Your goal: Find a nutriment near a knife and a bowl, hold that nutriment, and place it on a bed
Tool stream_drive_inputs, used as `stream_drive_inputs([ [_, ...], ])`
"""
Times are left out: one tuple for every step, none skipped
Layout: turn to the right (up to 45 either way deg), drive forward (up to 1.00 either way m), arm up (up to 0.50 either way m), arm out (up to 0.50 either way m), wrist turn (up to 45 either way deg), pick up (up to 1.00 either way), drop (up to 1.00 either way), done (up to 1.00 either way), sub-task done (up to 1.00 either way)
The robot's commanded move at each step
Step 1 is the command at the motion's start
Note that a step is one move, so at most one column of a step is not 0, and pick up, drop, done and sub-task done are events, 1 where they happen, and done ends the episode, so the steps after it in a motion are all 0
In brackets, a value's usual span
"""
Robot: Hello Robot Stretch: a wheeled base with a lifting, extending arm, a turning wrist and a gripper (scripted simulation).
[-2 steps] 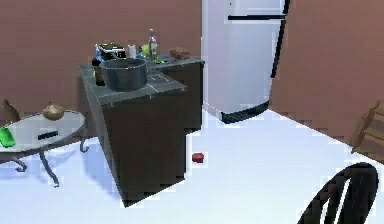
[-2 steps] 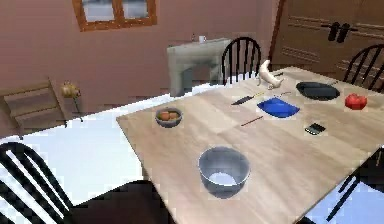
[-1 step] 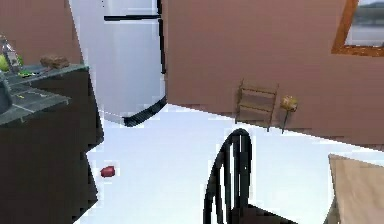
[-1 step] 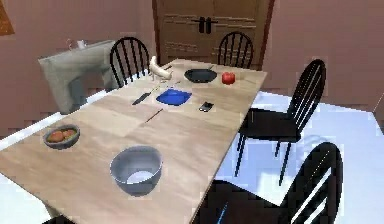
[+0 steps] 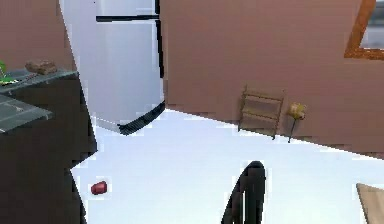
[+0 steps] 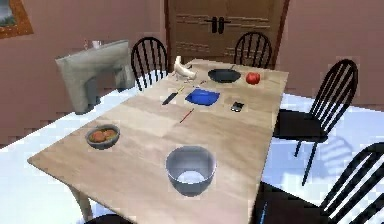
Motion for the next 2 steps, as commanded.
stream_drive_inputs([
  [-21.0, 0.00, 0.00, 0.00, 0.0, 0.00, 0.00, 0.00, 0.00],
  [0.0, 0.00, 0.50, 0.00, 0.0, 0.00, 0.00, 0.00, 0.00],
])
